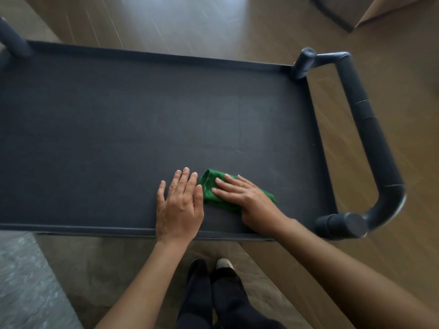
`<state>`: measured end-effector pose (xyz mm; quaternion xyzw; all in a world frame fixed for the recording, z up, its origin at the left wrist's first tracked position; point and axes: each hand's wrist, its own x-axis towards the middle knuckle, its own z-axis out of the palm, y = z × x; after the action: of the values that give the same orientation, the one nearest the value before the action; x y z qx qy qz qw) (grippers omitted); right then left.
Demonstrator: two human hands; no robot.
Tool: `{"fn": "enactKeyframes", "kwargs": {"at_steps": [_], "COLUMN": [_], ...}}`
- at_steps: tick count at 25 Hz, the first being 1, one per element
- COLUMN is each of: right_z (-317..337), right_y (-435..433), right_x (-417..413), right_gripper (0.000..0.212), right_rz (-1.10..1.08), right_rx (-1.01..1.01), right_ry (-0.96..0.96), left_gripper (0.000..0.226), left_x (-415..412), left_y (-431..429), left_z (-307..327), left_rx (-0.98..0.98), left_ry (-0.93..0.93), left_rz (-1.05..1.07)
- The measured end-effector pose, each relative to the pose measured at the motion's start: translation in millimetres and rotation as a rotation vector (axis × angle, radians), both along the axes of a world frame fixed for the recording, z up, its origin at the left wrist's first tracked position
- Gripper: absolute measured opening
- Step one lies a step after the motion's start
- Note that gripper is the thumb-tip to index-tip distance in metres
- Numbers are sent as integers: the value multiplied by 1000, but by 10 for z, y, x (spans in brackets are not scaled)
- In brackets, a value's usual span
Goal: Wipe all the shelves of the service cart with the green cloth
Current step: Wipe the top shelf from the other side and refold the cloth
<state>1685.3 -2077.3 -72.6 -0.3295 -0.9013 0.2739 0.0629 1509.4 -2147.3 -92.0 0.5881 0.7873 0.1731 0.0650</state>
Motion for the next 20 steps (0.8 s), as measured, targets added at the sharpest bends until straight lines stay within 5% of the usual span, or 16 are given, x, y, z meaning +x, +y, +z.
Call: {"fn": "enactKeyframes", "kwargs": {"at_steps": [7,16,20], "right_z": [44,78,27], "right_y": [-67,1875,2051], "right_x": [115,-644,-730], "right_gripper": [67,77,77], "right_rz": [101,-332,-418], "right_rx": [-52,54,39], "right_ry": [10,-132,-162], "left_gripper": [62,57,56], "left_x": [11,31,35], "left_y": [-2,15,7], "left_z": [15,8,10], "left_rx": [-29,-9,4], "left_ry": [11,47,44], "left_rz": [-15,2,6]}}
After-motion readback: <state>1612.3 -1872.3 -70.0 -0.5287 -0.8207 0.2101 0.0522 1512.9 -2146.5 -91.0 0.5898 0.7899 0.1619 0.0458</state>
